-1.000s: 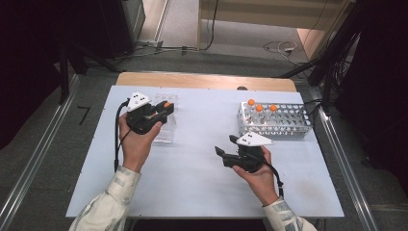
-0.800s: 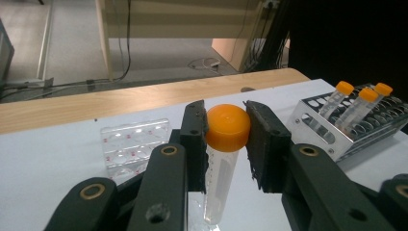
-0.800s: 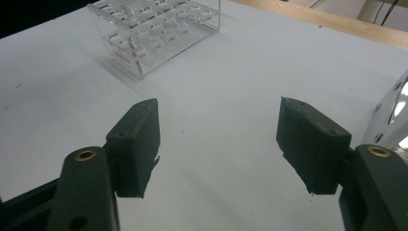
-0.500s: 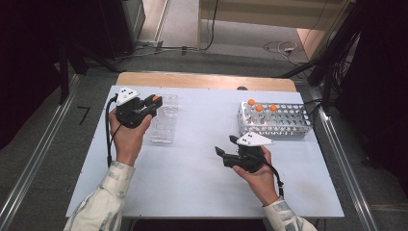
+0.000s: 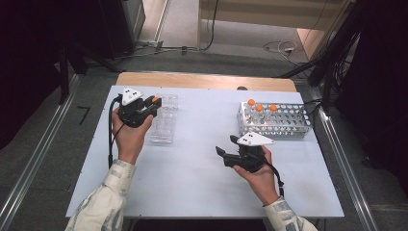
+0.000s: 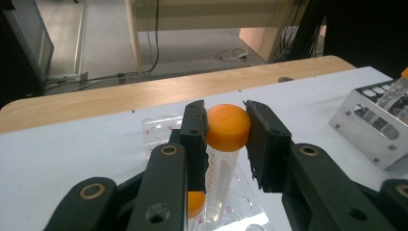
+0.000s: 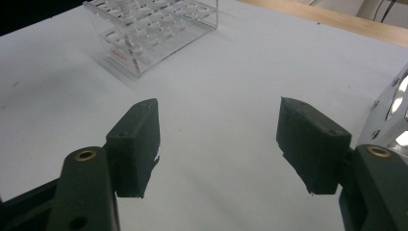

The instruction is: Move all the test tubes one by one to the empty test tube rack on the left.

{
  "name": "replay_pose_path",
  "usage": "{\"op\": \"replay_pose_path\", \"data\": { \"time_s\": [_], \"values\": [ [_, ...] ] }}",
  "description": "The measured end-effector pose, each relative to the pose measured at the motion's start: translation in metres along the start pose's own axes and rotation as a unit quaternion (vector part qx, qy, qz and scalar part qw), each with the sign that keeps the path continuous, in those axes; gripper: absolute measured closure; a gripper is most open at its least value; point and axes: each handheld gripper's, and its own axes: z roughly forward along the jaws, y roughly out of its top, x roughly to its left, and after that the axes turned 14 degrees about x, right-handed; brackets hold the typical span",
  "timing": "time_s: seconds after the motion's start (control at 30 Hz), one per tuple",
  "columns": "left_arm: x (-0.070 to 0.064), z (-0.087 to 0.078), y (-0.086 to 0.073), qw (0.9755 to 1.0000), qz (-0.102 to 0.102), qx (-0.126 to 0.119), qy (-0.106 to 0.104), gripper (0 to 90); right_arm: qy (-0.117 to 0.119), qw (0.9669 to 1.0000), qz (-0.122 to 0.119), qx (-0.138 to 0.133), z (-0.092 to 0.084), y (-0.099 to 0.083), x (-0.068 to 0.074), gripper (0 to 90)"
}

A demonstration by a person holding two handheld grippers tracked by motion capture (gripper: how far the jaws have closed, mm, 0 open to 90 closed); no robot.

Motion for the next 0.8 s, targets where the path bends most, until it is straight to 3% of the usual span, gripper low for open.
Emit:
{"op": "replay_pose_path", "data": {
  "time_s": [0.37,0.63,0.8],
  "values": [
    [-0.003,0.01,-0.011,0.9996,0.014,0.022,0.008,70.3,0.0,1.0,0.0,0.002,0.001,0.0,0.001,30.7],
    [-0.004,0.012,-0.016,0.9996,0.012,0.024,0.003,69.6,0.001,1.0,-0.001,0.004,0.001,0.0,0.001,30.6],
    [-0.006,0.011,-0.016,0.9996,0.017,0.02,0.006,62.2,0.002,1.0,-0.001,0.006,0.002,-0.001,0.002,30.6]
  ]
}}
